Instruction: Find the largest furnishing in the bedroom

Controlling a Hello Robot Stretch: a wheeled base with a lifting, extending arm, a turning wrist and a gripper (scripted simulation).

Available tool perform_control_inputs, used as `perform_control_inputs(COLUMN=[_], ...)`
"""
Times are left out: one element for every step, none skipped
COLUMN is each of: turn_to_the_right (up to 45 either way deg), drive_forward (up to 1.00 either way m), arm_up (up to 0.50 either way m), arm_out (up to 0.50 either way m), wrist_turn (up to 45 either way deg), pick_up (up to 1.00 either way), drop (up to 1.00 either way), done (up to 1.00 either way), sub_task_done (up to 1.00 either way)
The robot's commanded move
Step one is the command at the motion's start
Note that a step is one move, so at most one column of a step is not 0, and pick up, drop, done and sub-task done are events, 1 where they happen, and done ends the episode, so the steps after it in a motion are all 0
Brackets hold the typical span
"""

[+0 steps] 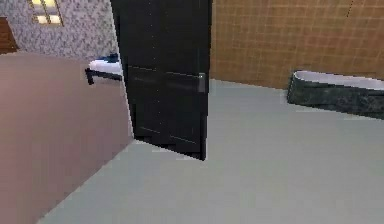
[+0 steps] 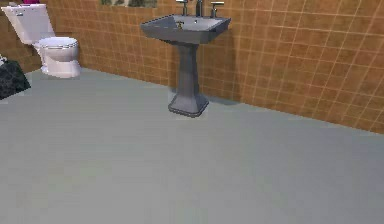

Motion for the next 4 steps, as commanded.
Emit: perform_control_inputs(turn_to_the_right=[0.0,-45.0,-18.0,0.0], drive_forward=[0.6,0.0,0.0,1.0], arm_up=[0.0,0.0,0.0,0.0], arm_out=[0.0,0.0,0.0,0.0], wrist_turn=[0.0,0.0,0.0,0.0], pick_up=[0.0,0.0,0.0,0.0], drop=[0.0,0.0,0.0,0.0], done=[0.0,0.0,0.0,0.0], sub_task_done=[0.0,0.0,0.0,0.0])
